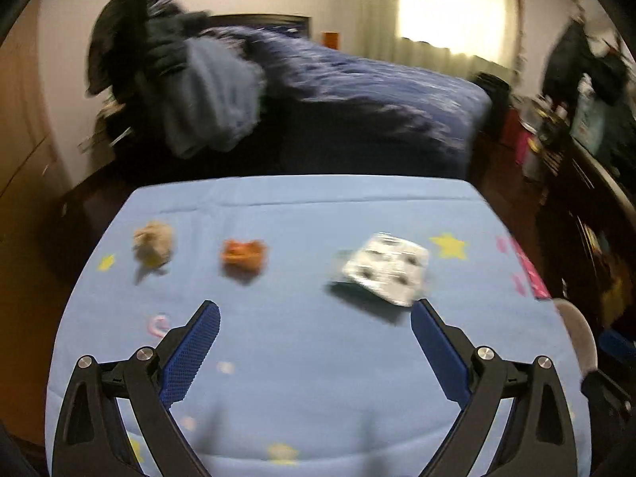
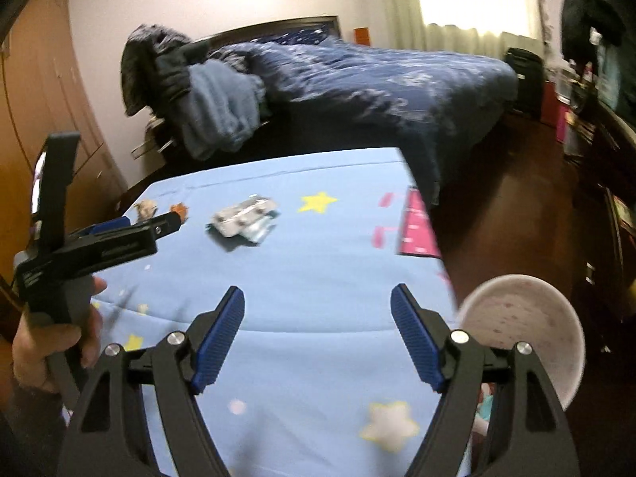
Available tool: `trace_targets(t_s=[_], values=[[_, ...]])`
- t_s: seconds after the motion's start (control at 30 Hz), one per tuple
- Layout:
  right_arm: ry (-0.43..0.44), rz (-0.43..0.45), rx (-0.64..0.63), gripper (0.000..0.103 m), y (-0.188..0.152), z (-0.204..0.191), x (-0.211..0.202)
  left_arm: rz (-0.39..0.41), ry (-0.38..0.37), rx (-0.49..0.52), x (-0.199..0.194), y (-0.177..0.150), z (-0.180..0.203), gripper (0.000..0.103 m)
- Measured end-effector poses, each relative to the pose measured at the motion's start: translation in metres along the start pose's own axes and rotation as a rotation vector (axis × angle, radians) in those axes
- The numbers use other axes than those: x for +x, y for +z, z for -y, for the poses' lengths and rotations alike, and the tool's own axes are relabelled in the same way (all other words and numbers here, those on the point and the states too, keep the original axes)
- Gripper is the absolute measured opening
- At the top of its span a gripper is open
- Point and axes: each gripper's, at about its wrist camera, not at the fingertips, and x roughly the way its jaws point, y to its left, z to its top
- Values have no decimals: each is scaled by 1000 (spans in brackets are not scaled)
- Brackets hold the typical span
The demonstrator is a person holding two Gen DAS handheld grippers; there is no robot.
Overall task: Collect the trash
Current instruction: 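Bring both open tools back over the table, then grasp the crumpled beige paper with the left tool while the right tool grasps the pill blister pack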
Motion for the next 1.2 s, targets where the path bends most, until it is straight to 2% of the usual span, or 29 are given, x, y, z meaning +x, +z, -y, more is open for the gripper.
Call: trace_targets(t_s=[0.37, 0.5, 0.73, 0.9, 0.93, 0.97, 1.03, 1.17, 1.2], values=[[71, -56, -99, 77, 21, -53, 38, 0, 181, -174, 50, 34, -106, 96], [97, -66, -131, 77, 37, -78, 57, -39, 168, -209, 74, 44, -126, 92], [142, -112, -176, 77, 64, -130, 108, -74, 180, -202, 101, 50, -139, 92], [153, -124, -187, 77, 67, -144, 122, -108, 159, -245, 115, 49, -153, 89], [149, -122, -187, 77, 67, -143, 122, -108, 158, -251, 115, 49, -155, 85], [143, -122, -186, 77, 67, -143, 123, -102, 158, -246, 114, 51, -155, 68], [130, -122, -174, 77, 68, -136, 125, -112, 181, -201, 115, 51, -149, 50], [85, -125, -118, 77, 67, -110, 128, -119, 163, -179, 109, 47, -145, 27], [70, -127, -99, 77, 67, -101, 130, -121, 155, -185, 107, 45, -145, 26]])
